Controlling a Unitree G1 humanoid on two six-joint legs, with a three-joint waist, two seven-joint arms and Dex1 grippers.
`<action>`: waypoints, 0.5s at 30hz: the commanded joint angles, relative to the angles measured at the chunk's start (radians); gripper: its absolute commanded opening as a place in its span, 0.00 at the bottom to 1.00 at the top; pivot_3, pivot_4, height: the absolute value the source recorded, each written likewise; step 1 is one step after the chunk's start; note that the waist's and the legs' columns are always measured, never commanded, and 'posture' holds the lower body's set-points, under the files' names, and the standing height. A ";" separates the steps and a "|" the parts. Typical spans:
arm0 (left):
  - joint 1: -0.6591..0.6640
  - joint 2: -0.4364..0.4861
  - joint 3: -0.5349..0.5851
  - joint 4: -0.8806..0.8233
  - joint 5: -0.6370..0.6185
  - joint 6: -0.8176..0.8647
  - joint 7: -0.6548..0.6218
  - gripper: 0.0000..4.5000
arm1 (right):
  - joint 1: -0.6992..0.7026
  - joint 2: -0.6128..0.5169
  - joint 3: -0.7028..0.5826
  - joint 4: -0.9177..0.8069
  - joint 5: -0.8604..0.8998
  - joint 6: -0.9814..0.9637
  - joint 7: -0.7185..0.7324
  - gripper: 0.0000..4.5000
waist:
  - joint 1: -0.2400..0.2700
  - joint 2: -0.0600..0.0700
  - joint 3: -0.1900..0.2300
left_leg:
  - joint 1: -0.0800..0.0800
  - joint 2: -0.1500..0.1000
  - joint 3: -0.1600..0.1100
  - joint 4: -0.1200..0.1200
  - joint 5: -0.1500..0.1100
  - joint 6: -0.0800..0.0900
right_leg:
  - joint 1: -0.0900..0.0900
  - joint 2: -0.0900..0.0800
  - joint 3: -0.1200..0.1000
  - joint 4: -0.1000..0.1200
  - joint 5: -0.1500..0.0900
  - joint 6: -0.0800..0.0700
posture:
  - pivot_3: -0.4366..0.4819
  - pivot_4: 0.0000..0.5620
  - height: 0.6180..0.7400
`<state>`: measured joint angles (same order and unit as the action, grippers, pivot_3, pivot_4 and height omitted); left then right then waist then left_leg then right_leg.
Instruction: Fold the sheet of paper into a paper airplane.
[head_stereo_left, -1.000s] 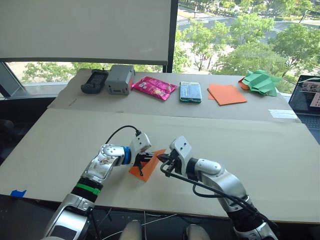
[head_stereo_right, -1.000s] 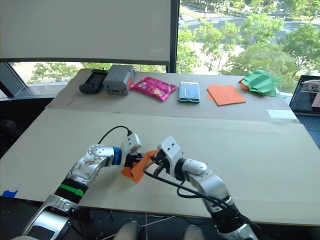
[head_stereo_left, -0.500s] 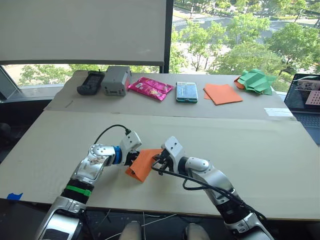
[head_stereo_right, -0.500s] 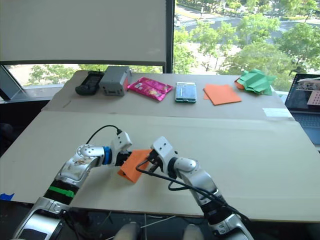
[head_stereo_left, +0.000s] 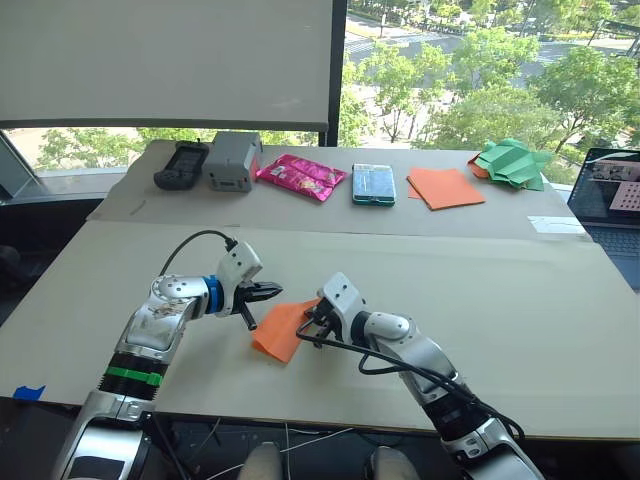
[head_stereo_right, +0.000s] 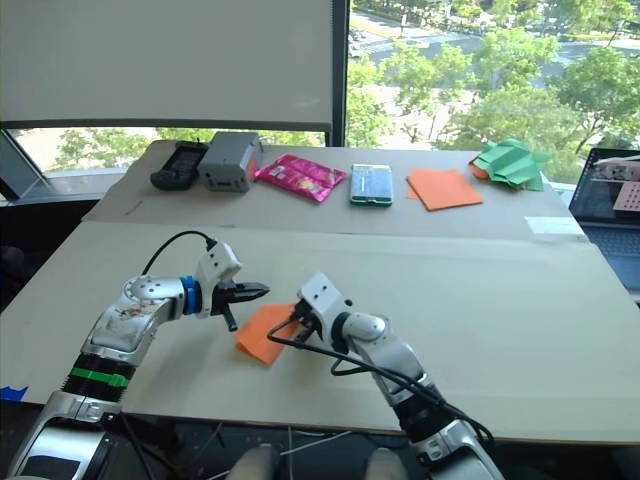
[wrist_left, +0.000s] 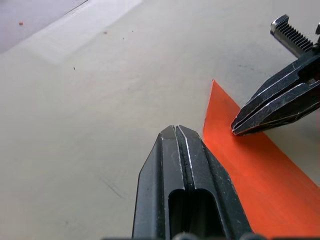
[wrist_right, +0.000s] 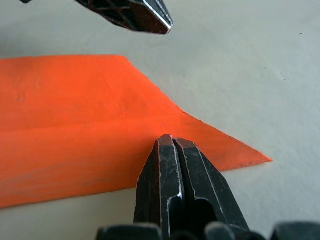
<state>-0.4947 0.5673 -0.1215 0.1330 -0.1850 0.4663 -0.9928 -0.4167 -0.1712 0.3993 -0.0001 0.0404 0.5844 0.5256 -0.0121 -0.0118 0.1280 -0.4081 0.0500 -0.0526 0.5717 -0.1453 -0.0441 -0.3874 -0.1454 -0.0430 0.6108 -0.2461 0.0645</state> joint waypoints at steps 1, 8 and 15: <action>0.016 -0.010 -0.015 -0.013 -0.014 -0.027 -0.023 0.01 | 0.001 -0.006 0.006 0.008 -0.014 0.003 0.004 0.00 | 0.000 0.000 0.000 | 0.000 0.000 0.000 0.000 0.000 0.001 | 0.000 0.000 0.000 0.000 0.000 0.000 | 0.48 0.27 0.69; 0.015 -0.059 -0.072 0.155 0.042 -0.120 -0.016 0.01 | 0.006 -0.010 0.000 -0.005 -0.018 0.009 0.004 0.00 | 0.001 0.000 0.000 | 0.000 0.000 0.000 0.000 0.002 0.003 | 0.000 0.000 0.000 0.000 0.000 0.000 | 0.48 0.27 0.69; 0.007 -0.087 -0.139 0.256 0.114 -0.214 -0.017 0.01 | 0.008 -0.024 -0.044 -0.028 -0.011 -0.038 0.006 0.00 | 0.012 0.000 -0.001 | 0.000 0.000 0.000 0.001 0.000 -0.001 | 0.001 0.000 0.000 0.000 0.000 0.000 | 0.48 0.27 0.69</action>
<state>-0.5033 0.4800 -0.2188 0.3515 -0.1162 0.2519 -1.0117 -0.4036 -0.1870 0.3796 -0.0119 0.0244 0.5709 0.5312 0.0000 -0.0118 0.1275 -0.4079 0.0499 -0.0523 0.5723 -0.1456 -0.0447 -0.3866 -0.1454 -0.0430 0.6107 -0.2461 0.0645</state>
